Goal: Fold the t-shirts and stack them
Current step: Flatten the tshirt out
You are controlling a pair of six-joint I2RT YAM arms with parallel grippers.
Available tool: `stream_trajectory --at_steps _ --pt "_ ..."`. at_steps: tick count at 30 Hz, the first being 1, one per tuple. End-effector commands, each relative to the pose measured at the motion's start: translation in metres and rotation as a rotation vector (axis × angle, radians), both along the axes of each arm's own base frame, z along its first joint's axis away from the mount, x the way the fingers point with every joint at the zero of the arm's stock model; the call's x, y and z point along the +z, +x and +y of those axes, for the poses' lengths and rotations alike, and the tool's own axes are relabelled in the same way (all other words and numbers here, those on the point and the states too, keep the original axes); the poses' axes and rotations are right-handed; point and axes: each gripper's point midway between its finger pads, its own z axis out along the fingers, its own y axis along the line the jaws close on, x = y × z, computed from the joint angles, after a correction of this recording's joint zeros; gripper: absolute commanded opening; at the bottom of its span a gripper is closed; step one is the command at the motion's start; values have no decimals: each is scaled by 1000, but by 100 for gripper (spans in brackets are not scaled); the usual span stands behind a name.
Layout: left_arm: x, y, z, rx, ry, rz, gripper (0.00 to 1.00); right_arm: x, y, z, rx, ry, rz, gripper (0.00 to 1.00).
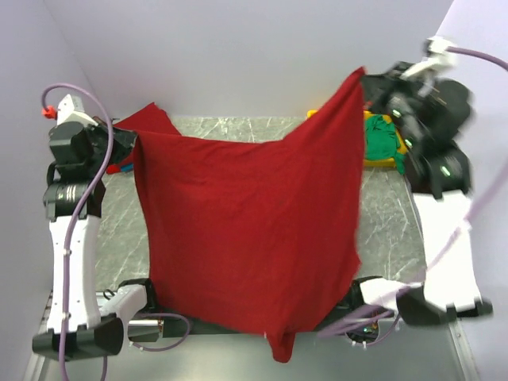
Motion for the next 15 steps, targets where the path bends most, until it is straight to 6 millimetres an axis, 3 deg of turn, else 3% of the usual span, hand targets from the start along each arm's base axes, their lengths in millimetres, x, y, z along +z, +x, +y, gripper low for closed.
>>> stream_trajectory --at_steps 1,5,8,11,15 --pt "27 5 -1 -22 40 -105 0 19 7 2 5 -15 -72 0" --pt "31 13 -4 -44 22 -109 0 14 18 6 19 -32 -49 0" --pt "42 8 -6 -49 22 -134 0 26 11 8 34 -32 -68 0" --pt "60 -7 -7 -42 35 -178 0 46 -13 8 58 -24 -108 0" --pt "90 -44 -7 -19 46 -275 0 75 -57 7 88 -15 -189 0"
